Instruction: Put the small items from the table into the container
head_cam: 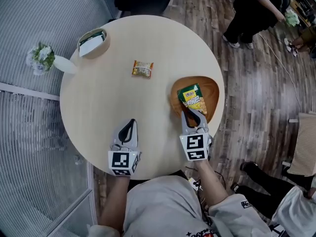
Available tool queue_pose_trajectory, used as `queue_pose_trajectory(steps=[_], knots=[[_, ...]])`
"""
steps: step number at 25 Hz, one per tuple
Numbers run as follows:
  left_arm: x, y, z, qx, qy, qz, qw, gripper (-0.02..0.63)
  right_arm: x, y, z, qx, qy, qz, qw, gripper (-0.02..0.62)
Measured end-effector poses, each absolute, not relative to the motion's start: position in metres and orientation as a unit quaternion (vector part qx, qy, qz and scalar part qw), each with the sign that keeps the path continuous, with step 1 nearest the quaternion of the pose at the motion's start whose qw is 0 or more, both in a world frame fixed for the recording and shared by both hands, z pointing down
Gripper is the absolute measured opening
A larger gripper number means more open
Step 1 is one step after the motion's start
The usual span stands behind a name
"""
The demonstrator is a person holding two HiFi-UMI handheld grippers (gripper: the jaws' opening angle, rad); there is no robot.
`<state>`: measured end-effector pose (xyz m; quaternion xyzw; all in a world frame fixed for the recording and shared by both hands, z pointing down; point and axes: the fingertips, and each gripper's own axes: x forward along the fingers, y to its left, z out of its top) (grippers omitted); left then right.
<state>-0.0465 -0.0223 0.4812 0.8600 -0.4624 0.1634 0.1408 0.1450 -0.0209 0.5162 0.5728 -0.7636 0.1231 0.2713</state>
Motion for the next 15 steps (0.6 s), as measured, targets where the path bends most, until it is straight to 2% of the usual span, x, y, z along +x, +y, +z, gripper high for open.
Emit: queue_pose_trajectory(steps=[8, 15], knots=[[-0.077, -0.024, 0.480, 0.849, -0.481, 0.160, 0.149, -0.012, 0.052, -0.046, 0.507, 0.509, -0.822, 0.117, 0.228, 0.035], [-0.104, -0.018, 0.485, 0.840, -0.489, 0.175, 0.160, -0.014, 0.012, -0.069, 0.522, 0.485, -0.834, 0.127, 0.229, 0.031]])
